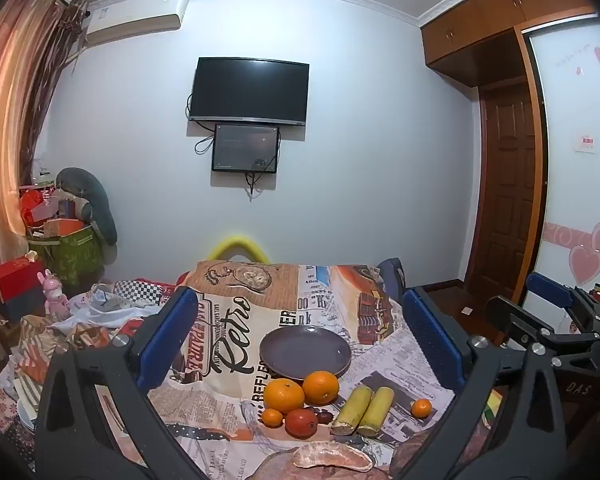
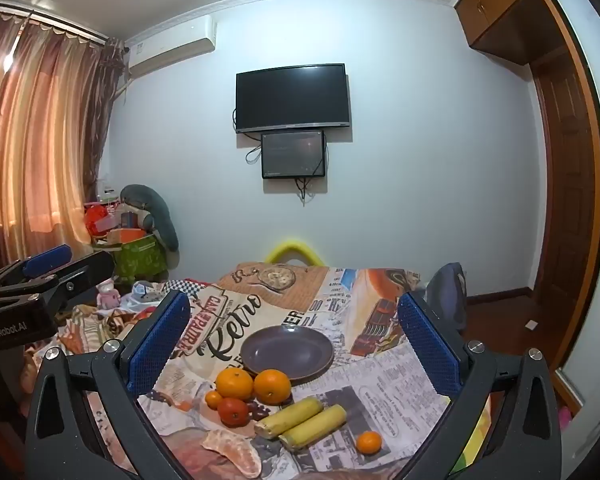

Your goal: Organize fruits

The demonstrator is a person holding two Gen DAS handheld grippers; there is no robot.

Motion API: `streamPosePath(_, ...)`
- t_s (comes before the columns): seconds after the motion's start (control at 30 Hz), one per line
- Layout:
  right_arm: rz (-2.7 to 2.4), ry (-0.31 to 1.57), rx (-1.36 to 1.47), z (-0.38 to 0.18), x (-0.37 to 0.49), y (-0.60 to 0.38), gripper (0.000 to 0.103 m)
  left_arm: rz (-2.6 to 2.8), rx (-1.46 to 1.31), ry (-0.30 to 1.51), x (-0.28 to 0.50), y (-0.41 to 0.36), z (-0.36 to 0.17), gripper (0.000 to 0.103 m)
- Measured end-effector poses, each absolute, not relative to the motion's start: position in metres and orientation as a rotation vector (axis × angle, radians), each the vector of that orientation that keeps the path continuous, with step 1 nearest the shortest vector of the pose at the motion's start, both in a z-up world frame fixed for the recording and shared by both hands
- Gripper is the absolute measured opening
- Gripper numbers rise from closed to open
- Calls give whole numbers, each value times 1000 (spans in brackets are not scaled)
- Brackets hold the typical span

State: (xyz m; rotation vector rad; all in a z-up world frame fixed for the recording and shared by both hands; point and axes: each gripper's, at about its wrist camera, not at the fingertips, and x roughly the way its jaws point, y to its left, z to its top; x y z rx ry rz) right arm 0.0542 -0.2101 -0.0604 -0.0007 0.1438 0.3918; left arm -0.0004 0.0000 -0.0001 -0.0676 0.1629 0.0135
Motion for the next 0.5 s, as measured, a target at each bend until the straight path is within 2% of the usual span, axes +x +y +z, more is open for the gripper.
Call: streamPosePath(0.5, 387, 154, 5, -66, 59, -211, 103, 9, -64, 174, 0, -2, -3, 103)
